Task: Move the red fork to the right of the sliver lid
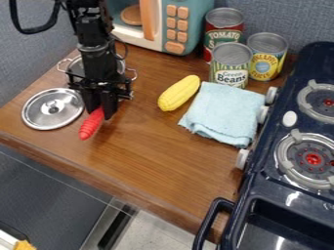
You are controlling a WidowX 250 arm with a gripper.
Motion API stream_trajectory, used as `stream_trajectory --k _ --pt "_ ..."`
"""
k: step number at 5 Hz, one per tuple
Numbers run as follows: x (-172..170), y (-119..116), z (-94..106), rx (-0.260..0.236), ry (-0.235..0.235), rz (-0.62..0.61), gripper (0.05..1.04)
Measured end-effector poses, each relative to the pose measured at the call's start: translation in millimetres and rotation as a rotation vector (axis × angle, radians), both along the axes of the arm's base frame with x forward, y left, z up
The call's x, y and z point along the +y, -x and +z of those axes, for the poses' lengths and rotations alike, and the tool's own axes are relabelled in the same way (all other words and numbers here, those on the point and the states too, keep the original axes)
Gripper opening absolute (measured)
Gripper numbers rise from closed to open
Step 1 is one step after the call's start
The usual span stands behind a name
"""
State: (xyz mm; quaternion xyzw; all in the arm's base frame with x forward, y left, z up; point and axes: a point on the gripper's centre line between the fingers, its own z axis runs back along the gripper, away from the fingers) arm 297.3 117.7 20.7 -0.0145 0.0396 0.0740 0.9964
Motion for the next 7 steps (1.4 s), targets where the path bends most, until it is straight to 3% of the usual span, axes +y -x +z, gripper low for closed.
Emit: stream_trajectory --k 3,7 --pt "20 -2 8.5 -0.013 -0.01 0.054 0.339" --pt "-9 4 -7.3 0.017 -0.023 -0.013 0.339"
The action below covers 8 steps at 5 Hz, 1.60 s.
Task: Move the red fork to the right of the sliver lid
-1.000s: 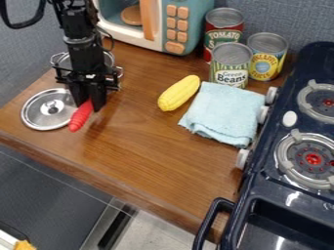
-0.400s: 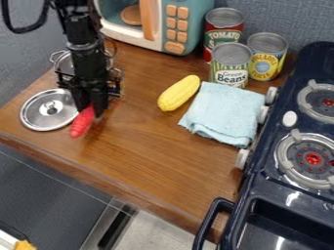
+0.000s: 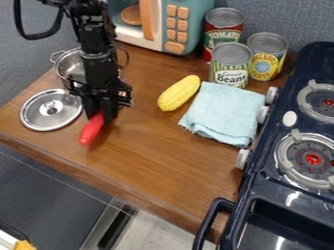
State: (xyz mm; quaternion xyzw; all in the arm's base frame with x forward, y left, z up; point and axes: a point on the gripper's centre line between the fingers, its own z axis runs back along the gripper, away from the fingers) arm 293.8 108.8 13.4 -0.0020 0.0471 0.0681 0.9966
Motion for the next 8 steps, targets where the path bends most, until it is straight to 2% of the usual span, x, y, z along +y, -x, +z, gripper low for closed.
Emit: stream_trajectory --k 1,2,3,4,5,6,7,8 --pt "-3 0 -1.7 0.0 0.0 -0.008 0.339" --pt "-2 0 -1.8 -0.002 -0.003 0.0 0.391" --pt "-3 0 -1.8 0.002 -0.017 -0.001 0.721" --pt "-3 -1 -1.7 0.002 -0.023 -0.009 0.976" --pt "-10 4 -2.4 -0.027 -0.001 -0.051 1.009" --pt "-19 7 37.8 -0.171 0.001 -0.077 1.003" --pt "-25 9 54.3 -0.227 0.01 -0.103 1.001" --pt "-25 10 62.8 -0.245 0.001 -0.114 1.001"
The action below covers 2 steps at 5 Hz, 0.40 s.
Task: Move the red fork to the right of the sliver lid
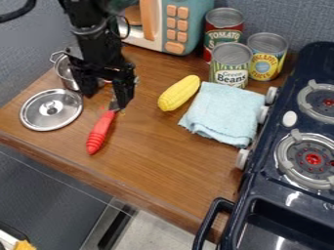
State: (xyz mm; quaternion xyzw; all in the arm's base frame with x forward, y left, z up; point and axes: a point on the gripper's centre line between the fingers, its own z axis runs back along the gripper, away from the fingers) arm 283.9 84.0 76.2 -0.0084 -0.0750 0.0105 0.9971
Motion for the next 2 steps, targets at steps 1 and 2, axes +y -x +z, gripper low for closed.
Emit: stream_trajectory --k 1,2 --pt "-11.6 -0.2 0.2 0.032 -0.021 -0.036 1.001" --pt "-15.3 -6.2 -8.9 0.082 -0.045 -0.057 1.001"
